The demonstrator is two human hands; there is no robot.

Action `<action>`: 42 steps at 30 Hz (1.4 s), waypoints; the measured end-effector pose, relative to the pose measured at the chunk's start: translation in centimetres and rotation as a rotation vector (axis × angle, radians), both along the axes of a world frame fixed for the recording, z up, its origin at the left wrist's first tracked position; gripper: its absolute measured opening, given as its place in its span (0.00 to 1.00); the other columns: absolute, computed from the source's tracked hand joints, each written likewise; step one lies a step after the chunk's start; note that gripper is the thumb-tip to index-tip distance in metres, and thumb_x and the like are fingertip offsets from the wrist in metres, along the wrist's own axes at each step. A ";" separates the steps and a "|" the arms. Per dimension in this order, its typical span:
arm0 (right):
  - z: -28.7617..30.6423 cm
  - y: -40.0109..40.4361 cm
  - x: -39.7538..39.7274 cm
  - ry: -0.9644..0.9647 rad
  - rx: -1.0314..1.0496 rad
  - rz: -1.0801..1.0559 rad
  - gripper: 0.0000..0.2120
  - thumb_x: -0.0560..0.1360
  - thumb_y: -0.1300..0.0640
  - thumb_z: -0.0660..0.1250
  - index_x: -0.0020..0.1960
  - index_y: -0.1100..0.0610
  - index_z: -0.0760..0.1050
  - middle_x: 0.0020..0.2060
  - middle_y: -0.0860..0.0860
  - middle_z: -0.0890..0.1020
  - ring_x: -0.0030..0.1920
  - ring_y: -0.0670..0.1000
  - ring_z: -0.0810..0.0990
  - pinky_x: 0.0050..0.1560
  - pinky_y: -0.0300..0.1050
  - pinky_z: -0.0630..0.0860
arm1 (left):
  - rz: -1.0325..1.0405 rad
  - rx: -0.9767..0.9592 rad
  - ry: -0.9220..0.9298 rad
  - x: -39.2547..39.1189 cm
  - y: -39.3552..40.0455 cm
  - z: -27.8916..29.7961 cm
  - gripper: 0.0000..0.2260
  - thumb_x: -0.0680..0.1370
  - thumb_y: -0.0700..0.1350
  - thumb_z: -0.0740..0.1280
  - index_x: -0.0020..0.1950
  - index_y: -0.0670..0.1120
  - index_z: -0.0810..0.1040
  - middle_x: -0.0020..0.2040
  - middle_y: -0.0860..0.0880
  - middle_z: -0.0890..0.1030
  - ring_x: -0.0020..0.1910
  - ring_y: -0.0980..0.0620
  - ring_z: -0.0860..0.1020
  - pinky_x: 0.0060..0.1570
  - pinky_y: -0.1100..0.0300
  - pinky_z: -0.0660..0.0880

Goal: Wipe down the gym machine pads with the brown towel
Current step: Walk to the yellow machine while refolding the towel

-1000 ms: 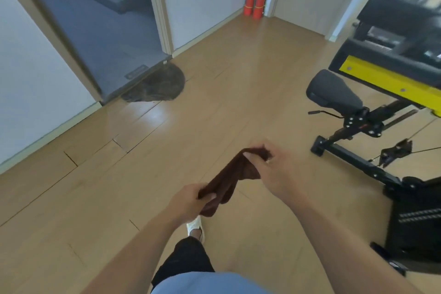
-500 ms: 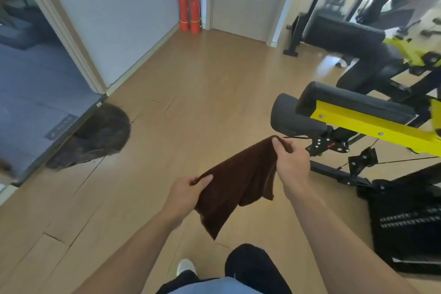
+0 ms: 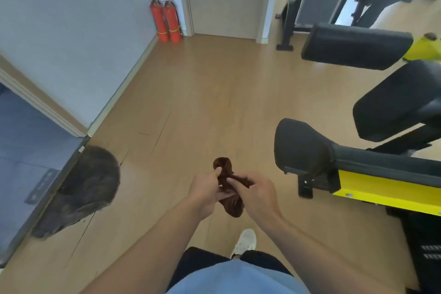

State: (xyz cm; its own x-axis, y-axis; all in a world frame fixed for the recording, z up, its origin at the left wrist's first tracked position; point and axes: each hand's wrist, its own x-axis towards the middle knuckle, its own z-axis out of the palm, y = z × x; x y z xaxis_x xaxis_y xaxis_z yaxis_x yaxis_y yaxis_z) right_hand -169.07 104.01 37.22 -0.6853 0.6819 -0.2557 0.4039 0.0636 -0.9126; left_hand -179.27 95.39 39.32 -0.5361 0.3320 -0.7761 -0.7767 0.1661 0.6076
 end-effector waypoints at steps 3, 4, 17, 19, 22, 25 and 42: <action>0.1 3.6 -3.5 0.036 0.063 -0.080 0.05 0.74 0.50 0.76 0.43 0.40 0.84 0.41 0.42 0.84 0.46 0.41 0.80 0.46 0.33 0.75 | -0.028 0.010 -0.038 -3.7 4.0 0.1 0.15 0.85 0.41 0.61 0.66 0.33 0.74 0.56 0.34 0.82 0.48 0.39 0.84 0.34 0.54 0.83; -0.1 4.6 -4.6 0.022 0.085 -0.059 0.03 0.75 0.50 0.75 0.45 0.41 0.84 0.42 0.41 0.83 0.46 0.41 0.80 0.48 0.35 0.76 | -0.037 0.014 -0.060 -4.8 5.2 0.1 0.15 0.85 0.42 0.60 0.67 0.34 0.74 0.56 0.34 0.82 0.49 0.39 0.84 0.35 0.54 0.84; -3.0 15.8 -17.6 -0.115 -0.030 -0.367 0.14 0.82 0.61 0.65 0.49 0.42 0.82 0.39 0.43 0.85 0.40 0.44 0.83 0.42 0.40 0.79 | -0.483 0.031 -0.437 -22.6 20.5 -5.5 0.13 0.83 0.41 0.63 0.64 0.35 0.77 0.51 0.35 0.86 0.55 0.38 0.84 0.58 0.46 0.80; -2.3 17.0 -19.1 -0.166 0.028 -0.340 0.15 0.83 0.60 0.64 0.50 0.41 0.81 0.41 0.38 0.85 0.46 0.42 0.83 0.48 0.38 0.79 | -0.658 -0.040 -0.376 -25.3 22.6 -6.2 0.12 0.82 0.41 0.65 0.63 0.36 0.78 0.48 0.37 0.87 0.49 0.40 0.86 0.49 0.49 0.84; -1.6 18.3 -20.9 -0.311 0.138 -0.203 0.13 0.83 0.59 0.63 0.58 0.44 0.82 0.49 0.33 0.81 0.53 0.40 0.79 0.57 0.34 0.75 | -0.939 -0.227 -0.111 -27.9 26.3 -7.7 0.19 0.80 0.40 0.68 0.70 0.40 0.71 0.56 0.38 0.84 0.47 0.41 0.86 0.36 0.52 0.84; -1.7 19.4 -21.5 -0.383 0.185 -0.261 0.12 0.83 0.58 0.64 0.59 0.46 0.82 0.50 0.37 0.82 0.53 0.42 0.79 0.56 0.37 0.76 | -1.344 -0.403 0.341 -28.6 30.6 -8.9 0.29 0.76 0.34 0.70 0.72 0.50 0.65 0.61 0.38 0.79 0.53 0.39 0.83 0.32 0.51 0.83; -4.0 27.4 -18.1 -0.451 -0.171 -0.828 0.06 0.83 0.51 0.63 0.50 0.41 0.75 0.39 0.41 0.84 0.43 0.44 0.83 0.49 0.48 0.83 | -1.366 -0.109 0.496 -24.7 45.2 -7.2 0.16 0.80 0.31 0.55 0.51 0.42 0.83 0.50 0.44 0.84 0.53 0.46 0.81 0.51 0.59 0.75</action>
